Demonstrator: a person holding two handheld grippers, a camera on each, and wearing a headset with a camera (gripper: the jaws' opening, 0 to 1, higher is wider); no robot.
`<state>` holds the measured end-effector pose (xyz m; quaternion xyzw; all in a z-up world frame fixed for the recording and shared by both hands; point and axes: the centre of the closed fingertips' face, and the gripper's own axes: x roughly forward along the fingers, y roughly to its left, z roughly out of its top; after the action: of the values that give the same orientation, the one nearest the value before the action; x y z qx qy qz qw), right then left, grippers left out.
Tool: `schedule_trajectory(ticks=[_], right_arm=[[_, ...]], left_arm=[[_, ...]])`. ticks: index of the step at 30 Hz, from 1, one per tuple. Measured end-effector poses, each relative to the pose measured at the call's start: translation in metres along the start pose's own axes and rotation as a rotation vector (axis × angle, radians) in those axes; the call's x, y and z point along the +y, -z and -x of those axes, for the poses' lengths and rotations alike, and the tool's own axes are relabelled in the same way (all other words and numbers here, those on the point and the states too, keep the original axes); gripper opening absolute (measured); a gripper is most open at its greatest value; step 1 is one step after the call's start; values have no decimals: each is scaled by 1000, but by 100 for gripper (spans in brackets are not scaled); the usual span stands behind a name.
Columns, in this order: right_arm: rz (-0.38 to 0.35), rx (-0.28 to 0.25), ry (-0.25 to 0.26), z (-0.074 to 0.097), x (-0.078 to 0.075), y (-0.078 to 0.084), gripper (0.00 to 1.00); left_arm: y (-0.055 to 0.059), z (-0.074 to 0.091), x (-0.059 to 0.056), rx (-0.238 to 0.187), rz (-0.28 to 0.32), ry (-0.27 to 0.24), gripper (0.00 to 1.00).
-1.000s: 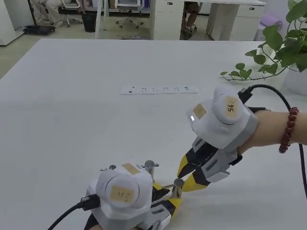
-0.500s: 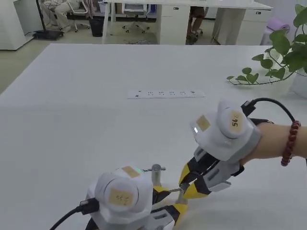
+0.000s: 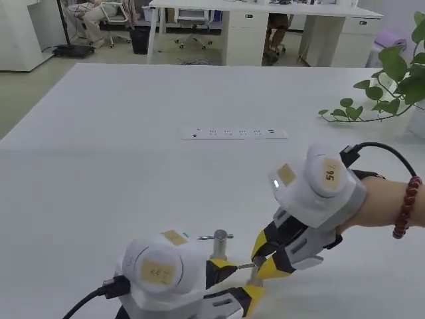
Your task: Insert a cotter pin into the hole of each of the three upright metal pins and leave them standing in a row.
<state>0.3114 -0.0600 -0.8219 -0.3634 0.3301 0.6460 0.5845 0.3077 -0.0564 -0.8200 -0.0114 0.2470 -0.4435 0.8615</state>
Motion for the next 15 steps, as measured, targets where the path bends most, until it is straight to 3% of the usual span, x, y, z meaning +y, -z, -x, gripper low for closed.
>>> schedule_trajectory(ticks=[15], right_arm=[[-31,-10,35,6,-9,-4,14]], left_arm=[[-10,25,2,-31,-10,-21,35]])
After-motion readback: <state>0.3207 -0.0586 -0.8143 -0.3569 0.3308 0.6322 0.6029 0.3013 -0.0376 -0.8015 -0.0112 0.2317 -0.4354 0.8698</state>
